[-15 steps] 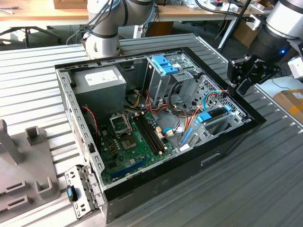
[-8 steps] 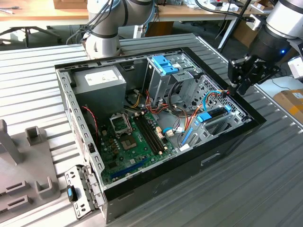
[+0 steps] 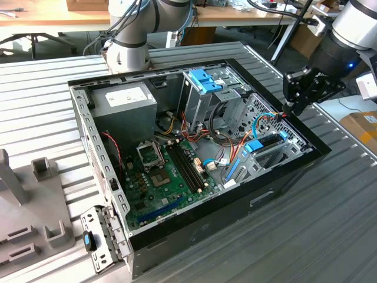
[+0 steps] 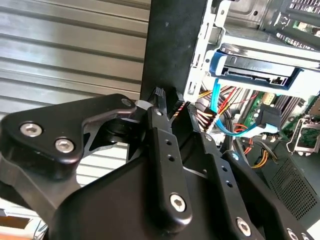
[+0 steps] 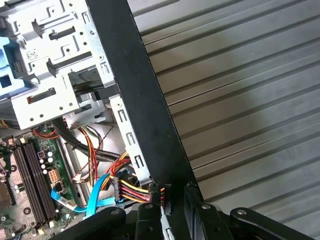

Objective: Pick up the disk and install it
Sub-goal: 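Insert the disk into the insertion slot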

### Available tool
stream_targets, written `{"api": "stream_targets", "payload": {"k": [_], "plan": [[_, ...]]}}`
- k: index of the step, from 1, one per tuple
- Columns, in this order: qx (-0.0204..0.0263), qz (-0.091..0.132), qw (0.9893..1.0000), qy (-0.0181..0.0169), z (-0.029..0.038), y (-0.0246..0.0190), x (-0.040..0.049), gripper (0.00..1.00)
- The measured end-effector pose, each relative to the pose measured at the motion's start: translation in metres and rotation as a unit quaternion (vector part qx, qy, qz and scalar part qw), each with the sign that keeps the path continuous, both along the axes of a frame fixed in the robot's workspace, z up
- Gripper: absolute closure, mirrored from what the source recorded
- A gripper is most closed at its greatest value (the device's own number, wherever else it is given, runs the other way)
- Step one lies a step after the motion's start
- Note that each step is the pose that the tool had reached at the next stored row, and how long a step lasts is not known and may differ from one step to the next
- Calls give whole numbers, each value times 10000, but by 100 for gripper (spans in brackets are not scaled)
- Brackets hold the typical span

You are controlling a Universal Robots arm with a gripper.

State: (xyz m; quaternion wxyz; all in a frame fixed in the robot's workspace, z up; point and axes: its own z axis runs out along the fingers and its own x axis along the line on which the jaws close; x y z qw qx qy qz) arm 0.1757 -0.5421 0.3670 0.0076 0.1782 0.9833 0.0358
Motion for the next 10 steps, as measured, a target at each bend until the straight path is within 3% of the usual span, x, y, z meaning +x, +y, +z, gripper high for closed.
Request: {"api": "stream_targets", "payload": {"k": [3, 4, 7, 10], "plan": [[-1, -1, 10000, -60, 7, -10, -1, 67], [0, -1, 10000, -94, 9, -16, -1, 67], [2, -1, 9999, -132, 10, -43, -15, 67], [39, -1, 9998, -210, 10, -52, -39, 67]]}}
